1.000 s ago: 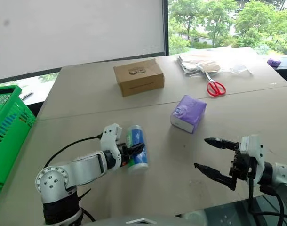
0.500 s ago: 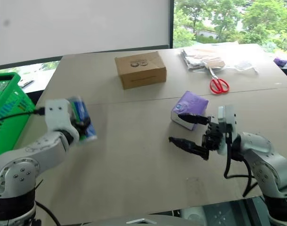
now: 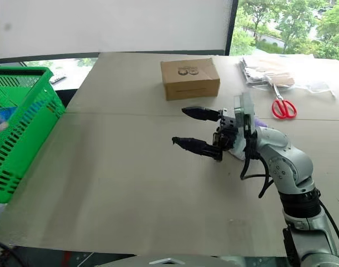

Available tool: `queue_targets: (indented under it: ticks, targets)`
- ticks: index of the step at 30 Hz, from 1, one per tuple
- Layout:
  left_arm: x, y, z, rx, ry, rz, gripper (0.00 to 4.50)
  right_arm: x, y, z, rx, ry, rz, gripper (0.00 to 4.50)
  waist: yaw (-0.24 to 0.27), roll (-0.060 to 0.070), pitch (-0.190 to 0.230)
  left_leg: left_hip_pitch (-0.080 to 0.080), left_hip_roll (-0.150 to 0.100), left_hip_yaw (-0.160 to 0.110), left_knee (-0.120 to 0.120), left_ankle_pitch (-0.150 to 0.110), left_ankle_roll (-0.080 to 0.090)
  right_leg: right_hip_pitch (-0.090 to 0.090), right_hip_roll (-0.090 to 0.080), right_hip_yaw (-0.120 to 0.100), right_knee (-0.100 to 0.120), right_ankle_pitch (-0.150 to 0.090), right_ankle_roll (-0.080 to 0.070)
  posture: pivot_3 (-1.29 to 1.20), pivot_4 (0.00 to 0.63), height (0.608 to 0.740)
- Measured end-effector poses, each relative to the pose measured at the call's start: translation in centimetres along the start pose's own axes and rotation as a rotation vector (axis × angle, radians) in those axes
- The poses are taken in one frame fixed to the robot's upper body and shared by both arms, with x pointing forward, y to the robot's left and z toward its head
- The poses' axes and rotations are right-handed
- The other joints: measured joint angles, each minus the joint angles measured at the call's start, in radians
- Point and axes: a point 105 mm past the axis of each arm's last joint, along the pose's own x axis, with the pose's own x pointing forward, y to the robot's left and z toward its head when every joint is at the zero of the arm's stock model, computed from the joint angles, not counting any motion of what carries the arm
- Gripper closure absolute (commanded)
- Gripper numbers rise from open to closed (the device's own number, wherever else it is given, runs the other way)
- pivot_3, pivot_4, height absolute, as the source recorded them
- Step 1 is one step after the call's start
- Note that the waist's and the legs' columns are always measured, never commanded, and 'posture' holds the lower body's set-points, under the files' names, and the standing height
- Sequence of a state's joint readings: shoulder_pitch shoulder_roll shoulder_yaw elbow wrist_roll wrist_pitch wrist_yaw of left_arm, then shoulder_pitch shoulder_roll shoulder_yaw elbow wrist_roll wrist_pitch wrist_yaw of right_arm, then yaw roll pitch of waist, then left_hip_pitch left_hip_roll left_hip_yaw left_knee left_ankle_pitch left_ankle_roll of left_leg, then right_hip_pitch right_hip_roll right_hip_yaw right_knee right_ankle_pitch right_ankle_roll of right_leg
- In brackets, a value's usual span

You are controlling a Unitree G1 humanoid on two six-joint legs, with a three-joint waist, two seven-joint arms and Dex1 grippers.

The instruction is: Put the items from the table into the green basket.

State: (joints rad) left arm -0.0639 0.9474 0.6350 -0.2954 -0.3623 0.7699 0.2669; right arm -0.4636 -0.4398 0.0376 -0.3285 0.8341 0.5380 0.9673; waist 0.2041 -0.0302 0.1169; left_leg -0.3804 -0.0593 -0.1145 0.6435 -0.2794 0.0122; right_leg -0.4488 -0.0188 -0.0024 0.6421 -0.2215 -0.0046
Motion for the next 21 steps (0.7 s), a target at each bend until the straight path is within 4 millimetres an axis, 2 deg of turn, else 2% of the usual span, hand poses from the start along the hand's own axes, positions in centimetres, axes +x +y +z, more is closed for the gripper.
queue_targets:
  ticks: [2,6,9,14,15,18,21]
  targets:
    - [1.1,1.9,-1.8,0.032,0.038,0.020,2.14,0.6,-0.2,0.4,-0.003,-0.014,0.001,0.00,0.018,-0.004,-0.004,0.000,0.000,0.000,0.002,0.000,0.000,0.001,0.000,-0.001,0.000,0.000,0.000,0.33,0.003,0.740]
    - [2.5,3.1,-4.0,0.030,0.078,0.001,2.14,1.3,-0.3,0.6,0.003,-0.023,-0.001,0.00,0.059,-0.011,-0.014,-0.001,0.000,0.000,0.005,0.000,0.000,0.002,0.000,-0.002,0.000,0.003,0.000,0.32,0.000,0.740]
    - [3.3,3.1,-5.3,0.019,0.102,-0.028,2.14,1.7,-0.5,0.3,0.006,-0.016,-0.025,0.00,0.083,-0.016,-0.018,-0.001,0.001,0.001,0.007,-0.001,-0.002,0.002,0.000,-0.002,0.000,0.006,0.000,0.31,0.000,0.740]
    - [4.9,1.2,-7.7,-0.019,0.140,-0.118,2.14,1.9,-1.2,0.0,-0.032,0.021,-0.103,0.00,0.105,-0.020,-0.031,-0.001,0.003,0.003,0.009,-0.001,-0.007,0.002,0.003,-0.002,0.001,0.010,-0.001,0.28,0.000,0.740]
    - [5.1,1.0,-7.9,-0.028,0.141,-0.131,1.28,1.9,-1.4,0.0,-0.041,0.026,-0.116,0.00,0.105,-0.021,-0.033,-0.001,0.004,0.003,0.009,-0.001,-0.007,0.002,0.003,-0.002,0.001,0.010,-0.002,0.28,0.000,0.740]
    - [5.7,-0.5,-6.9,-0.045,0.071,-0.213,0.05,1.9,-1.5,0.0,-0.053,0.031,-0.137,0.00,0.106,-0.025,-0.038,-0.001,0.005,0.006,0.009,-0.001,-0.008,0.002,0.004,-0.003,0.001,0.011,-0.003,0.27,0.000,0.740]
    - [6.1,-1.8,-4.9,-0.063,-0.016,-0.278,0.05,2.0,-1.4,0.1,-0.060,0.031,-0.138,0.00,0.105,-0.023,-0.046,-0.001,0.005,0.009,0.009,0.002,-0.004,0.002,0.004,-0.003,0.001,0.012,-0.004,0.26,0.000,0.740]
